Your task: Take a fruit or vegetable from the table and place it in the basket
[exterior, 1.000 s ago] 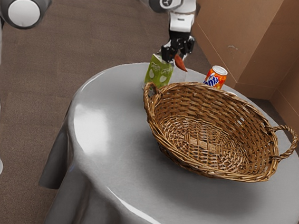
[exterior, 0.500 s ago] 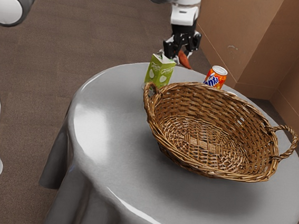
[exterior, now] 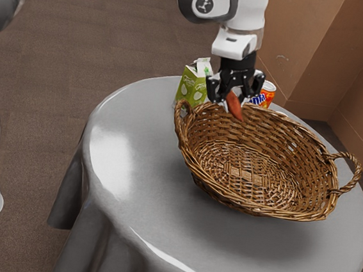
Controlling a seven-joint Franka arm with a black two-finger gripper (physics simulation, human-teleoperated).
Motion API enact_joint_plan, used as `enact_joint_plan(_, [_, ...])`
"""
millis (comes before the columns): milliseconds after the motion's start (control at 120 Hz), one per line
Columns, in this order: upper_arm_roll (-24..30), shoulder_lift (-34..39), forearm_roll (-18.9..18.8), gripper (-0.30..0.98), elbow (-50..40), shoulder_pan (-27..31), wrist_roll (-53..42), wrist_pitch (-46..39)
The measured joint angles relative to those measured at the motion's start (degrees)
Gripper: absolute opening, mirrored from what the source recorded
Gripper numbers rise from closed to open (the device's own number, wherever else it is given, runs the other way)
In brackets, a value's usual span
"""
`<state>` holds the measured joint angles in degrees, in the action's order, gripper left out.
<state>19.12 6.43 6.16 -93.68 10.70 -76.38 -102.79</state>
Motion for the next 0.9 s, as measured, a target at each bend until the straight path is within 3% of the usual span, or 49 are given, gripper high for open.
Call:
enact_joint_plan(508, [7.31, -0.52, -1.36, 0.14, -0.04, -0.01, 1.99, -2.11])
enact_joint_plan(683, [7.59, -1.34, -2.76, 0.50, -0.02, 0.12, 2.87, -2.86])
enact_joint_plan(900, [7.09, -1.53, -3.37, 0.64, -0.03, 0.72, 4.13, -3.52])
